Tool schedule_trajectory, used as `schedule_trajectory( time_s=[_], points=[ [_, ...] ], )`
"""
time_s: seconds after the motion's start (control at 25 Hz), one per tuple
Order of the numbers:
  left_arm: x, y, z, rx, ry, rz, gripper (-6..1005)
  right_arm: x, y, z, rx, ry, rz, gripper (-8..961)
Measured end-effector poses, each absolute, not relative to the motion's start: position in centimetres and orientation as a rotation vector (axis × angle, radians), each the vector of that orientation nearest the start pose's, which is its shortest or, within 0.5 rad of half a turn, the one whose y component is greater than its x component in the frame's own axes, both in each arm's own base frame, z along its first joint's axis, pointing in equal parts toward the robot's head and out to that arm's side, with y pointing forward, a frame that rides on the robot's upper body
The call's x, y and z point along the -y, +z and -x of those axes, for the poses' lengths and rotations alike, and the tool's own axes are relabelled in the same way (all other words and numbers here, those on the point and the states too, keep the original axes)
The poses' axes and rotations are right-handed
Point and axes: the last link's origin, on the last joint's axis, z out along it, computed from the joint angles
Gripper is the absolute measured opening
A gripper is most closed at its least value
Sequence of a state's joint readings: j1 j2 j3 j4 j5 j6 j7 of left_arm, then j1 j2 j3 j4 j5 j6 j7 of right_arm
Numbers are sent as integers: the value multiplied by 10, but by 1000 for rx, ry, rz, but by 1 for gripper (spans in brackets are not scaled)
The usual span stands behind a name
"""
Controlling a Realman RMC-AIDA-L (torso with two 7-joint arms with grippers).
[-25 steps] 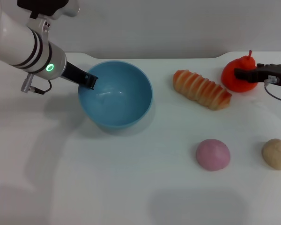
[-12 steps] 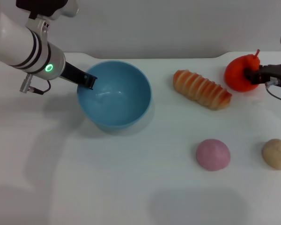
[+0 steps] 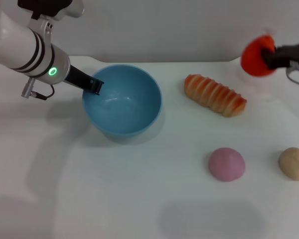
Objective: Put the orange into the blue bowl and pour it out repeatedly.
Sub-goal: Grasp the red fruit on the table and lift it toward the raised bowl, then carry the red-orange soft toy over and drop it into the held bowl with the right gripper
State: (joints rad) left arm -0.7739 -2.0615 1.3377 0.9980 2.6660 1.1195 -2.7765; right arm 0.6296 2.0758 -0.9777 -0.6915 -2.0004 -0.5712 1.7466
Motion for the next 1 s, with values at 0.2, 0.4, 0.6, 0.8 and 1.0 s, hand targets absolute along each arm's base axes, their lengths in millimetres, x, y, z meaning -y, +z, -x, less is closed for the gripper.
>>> schedule_trajectory(
  time_s=[0.2, 0.4, 0.6, 0.8, 1.0],
  points=[
    [-426, -14, 176, 1081, 288, 2304, 0, -439, 51, -236, -733, 398, 2133, 93],
    [-423, -17, 169, 1086, 311, 2334, -1, -423, 56, -189, -660, 457, 2295, 69],
    [-422, -20, 164, 1089, 322, 2352, -1, -397, 48, -152, -603, 465, 2488, 45],
    [-422, -21, 167, 1101, 318, 2345, 0, -382, 31, -141, -593, 431, 2604, 27],
    [-421, -22, 169, 1105, 320, 2346, -1, -376, 9, -133, -587, 401, 2691, 27]
  ],
)
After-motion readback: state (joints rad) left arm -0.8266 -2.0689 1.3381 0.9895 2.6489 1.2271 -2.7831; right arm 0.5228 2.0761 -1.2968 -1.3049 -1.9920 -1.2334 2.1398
